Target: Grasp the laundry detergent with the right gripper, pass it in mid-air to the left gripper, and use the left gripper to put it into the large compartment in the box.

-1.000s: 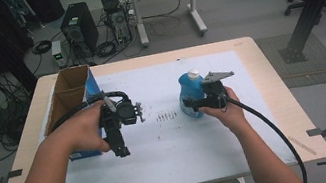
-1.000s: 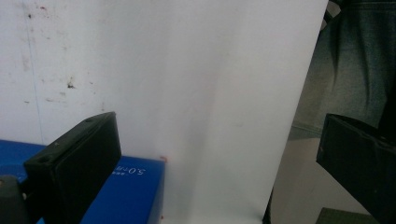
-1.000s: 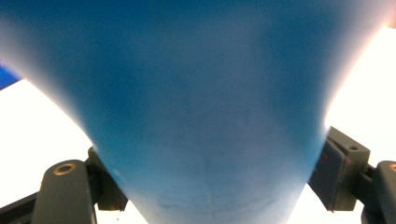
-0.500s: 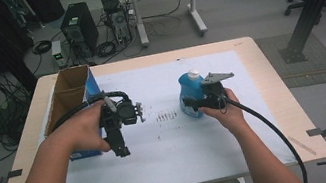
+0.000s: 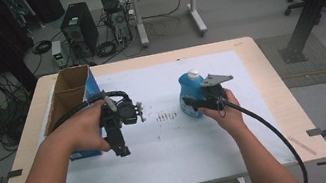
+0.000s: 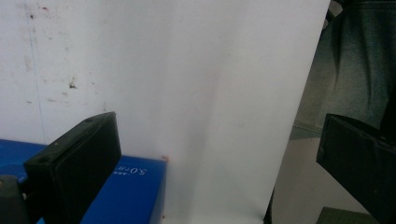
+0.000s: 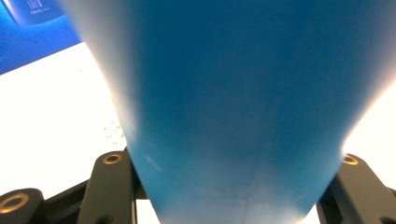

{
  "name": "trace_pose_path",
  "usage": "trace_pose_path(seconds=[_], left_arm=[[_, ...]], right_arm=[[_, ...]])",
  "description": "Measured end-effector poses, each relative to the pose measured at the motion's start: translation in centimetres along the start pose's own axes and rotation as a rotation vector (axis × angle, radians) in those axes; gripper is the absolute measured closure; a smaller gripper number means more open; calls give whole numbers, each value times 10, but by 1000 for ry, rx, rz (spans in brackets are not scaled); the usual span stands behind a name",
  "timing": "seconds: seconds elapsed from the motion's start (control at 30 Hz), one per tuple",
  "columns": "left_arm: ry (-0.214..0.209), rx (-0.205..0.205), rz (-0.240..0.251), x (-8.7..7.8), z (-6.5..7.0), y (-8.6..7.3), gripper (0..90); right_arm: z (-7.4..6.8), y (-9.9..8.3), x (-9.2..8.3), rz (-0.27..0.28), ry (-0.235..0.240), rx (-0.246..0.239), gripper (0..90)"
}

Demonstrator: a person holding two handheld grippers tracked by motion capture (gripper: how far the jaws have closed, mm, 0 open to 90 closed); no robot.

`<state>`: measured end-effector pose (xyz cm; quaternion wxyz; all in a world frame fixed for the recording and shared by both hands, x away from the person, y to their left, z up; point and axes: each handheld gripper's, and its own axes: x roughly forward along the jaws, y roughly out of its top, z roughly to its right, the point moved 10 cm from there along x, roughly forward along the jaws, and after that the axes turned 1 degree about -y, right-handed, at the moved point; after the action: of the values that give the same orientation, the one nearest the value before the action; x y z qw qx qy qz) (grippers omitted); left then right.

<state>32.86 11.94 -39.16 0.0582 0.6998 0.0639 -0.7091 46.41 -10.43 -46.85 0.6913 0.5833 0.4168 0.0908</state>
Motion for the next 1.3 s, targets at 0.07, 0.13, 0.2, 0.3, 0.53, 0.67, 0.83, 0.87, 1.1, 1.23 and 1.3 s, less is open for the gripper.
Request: trace_pose_path(seconds=[0.07, 0.13, 0.2, 0.3, 0.53, 0.67, 0.83, 0.87, 1.1, 1.23, 1.3], left_arm=[[2, 5, 0, 0, 0, 1, 2], [2, 5, 2, -1, 0, 1, 2], [3, 5, 3, -1, 0, 2, 2], [5, 6, 10, -4, 0, 4, 2], [9, 13, 9, -12, -1, 8, 2], [9, 19, 9, -16, -2, 10, 2], [6, 29, 10, -22, 0, 14, 2], [6, 29, 10, -22, 0, 14, 2], [5, 43, 16, -32, 5, 23, 2], [6, 58, 17, -38, 9, 28, 2], [4, 63, 16, -39, 11, 30, 2]], right_arm=[[0, 0, 0, -3, 2, -12, 451], [0, 0, 0, -4, 3, -15, 455], [0, 1, -1, -11, 9, -24, 461], [-2, 2, -3, -15, 27, -35, 463], [-11, 19, -25, -3, 97, -97, 464], [-20, 26, -44, -20, 173, -158, 463], [-38, 29, -65, -27, 283, -224, 463], [-38, 29, -65, -27, 283, -224, 463], [-70, 29, -84, -20, 418, -287, 462], [-87, 21, -84, -43, 460, -325, 462], [-94, 18, -83, -49, 478, -345, 462]])
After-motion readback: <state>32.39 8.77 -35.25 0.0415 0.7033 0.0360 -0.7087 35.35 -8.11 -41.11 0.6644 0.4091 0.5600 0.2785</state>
